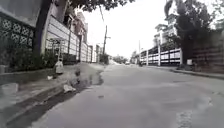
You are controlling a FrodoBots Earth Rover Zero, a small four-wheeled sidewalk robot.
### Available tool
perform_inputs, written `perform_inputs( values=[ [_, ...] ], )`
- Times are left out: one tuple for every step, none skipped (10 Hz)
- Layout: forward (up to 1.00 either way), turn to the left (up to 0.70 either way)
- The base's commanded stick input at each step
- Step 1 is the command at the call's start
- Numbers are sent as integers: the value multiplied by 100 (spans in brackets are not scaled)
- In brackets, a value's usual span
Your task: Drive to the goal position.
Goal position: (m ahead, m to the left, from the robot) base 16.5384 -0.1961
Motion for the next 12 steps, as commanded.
perform_inputs(
  values=[
    [100, 0],
    [100, 0],
    [100, 0],
    [100, 0],
    [100, 0],
    [100, 0],
    [100, -7],
    [100, -27],
    [100, -40],
    [100, -40],
    [100, -10],
    [100, 0]
  ],
)
